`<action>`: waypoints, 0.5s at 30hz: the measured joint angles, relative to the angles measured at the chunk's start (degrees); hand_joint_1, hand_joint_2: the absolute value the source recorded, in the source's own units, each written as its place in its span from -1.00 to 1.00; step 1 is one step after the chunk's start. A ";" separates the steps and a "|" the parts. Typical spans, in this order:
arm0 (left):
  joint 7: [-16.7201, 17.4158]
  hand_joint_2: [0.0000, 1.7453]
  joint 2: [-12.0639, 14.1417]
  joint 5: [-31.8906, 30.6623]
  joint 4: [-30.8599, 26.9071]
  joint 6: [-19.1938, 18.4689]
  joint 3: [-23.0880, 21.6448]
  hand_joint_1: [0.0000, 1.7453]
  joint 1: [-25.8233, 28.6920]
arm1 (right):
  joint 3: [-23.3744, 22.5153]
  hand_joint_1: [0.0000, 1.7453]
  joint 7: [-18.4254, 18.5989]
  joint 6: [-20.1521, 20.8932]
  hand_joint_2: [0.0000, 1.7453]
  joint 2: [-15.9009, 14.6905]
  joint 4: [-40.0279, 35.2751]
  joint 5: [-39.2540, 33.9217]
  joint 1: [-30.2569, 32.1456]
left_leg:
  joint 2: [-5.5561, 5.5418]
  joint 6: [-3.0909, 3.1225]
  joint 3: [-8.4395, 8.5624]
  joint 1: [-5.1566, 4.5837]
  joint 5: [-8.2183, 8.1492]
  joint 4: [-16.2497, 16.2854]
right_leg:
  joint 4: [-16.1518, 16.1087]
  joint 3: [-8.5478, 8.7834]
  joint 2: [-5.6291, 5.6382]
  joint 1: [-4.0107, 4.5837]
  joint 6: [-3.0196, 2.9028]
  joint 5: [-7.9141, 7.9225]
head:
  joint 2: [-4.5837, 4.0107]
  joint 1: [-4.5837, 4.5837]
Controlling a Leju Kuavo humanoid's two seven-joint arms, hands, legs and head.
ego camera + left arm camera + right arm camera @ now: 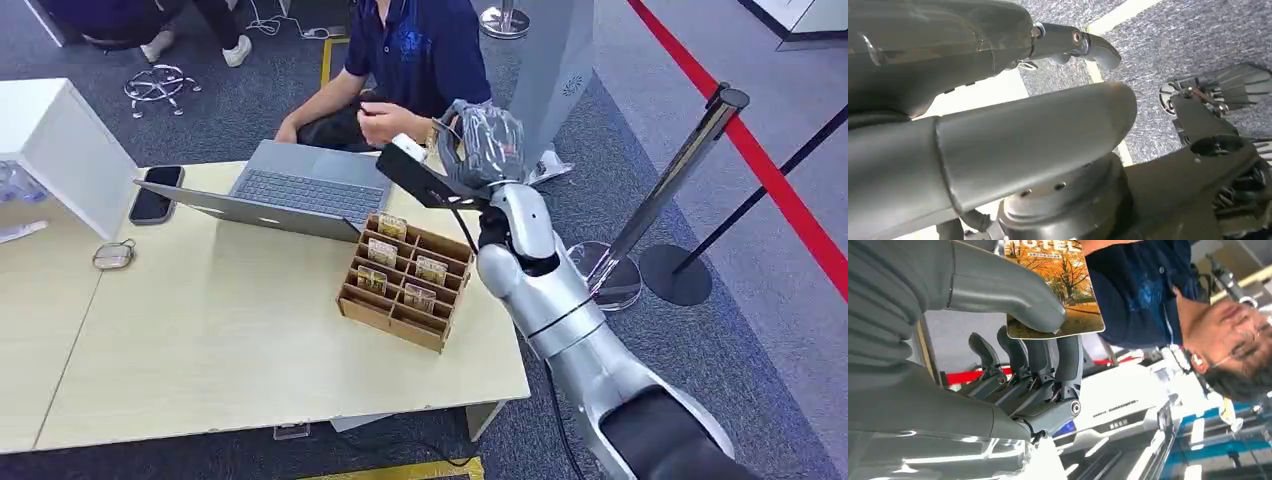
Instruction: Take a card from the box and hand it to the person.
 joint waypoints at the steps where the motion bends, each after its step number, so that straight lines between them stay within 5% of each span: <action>1: 0.24 -1.00 -0.17 -0.26 0.00 -0.04 -0.09 -1.00 -0.25 | 0.00 0.64 0.07 -0.37 1.00 0.39 1.66 0.35 -0.88 | 0.00 0.00 0.00 0.00 0.00 0.00 | 0.00 0.00 0.00 0.00 0.00 0.00 | 0.00 0.00; 15: 1.60 -1.00 -1.62 -1.40 0.02 -0.26 -0.52 -1.00 -2.20 | 0.07 0.54 -1.09 -1.70 1.00 3.71 19.93 2.91 -6.16 | -0.05 0.00 0.00 0.00 0.00 0.01 | 0.00 -0.01 0.00 0.00 0.00 0.00 | 0.00 0.00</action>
